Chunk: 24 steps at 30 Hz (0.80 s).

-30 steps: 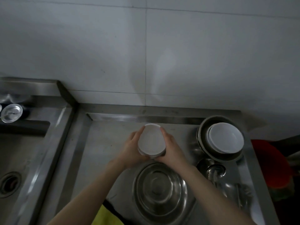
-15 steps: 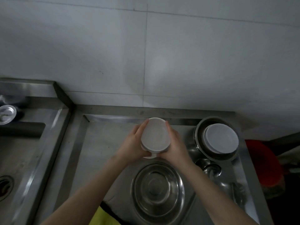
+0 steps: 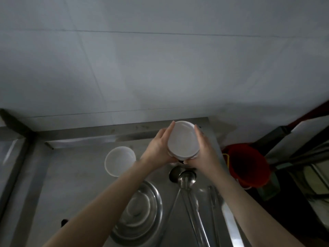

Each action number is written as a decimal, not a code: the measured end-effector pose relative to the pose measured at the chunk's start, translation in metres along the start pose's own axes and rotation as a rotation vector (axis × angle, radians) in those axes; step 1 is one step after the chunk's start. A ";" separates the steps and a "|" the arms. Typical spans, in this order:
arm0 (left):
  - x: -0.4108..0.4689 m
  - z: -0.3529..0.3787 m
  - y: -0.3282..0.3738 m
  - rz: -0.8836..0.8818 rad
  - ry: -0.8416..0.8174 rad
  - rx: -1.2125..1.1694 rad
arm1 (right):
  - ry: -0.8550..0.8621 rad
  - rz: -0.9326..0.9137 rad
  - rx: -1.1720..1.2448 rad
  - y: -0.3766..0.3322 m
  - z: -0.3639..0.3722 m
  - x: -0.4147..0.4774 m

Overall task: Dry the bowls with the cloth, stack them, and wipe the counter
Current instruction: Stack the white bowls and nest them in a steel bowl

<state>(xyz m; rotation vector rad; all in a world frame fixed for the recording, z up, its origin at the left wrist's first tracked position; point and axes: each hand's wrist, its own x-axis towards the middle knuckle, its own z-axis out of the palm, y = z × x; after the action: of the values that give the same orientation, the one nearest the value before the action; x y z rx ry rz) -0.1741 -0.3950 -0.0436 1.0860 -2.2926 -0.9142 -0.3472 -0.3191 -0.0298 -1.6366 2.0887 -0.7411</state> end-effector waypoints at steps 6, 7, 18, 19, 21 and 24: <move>0.032 0.035 0.017 -0.024 -0.060 -0.009 | -0.054 0.047 -0.026 0.041 -0.018 0.012; 0.035 0.038 0.016 -0.035 -0.068 -0.006 | -0.059 0.047 -0.031 0.047 -0.017 0.015; 0.049 0.052 0.005 -0.118 -0.114 0.027 | -0.072 0.028 -0.051 0.059 -0.013 0.026; 0.049 0.052 0.005 -0.120 -0.123 0.031 | -0.071 0.027 -0.064 0.058 -0.013 0.025; 0.045 0.052 0.005 -0.116 -0.140 0.032 | -0.071 0.020 -0.096 0.052 -0.014 0.022; 0.036 0.041 0.005 -0.140 -0.115 -0.002 | -0.039 -0.012 -0.193 0.039 -0.019 0.012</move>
<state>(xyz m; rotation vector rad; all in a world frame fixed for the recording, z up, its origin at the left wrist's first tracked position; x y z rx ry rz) -0.2232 -0.4057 -0.0639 1.2352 -2.3298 -1.0574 -0.3907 -0.3203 -0.0388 -1.7493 2.1817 -0.5202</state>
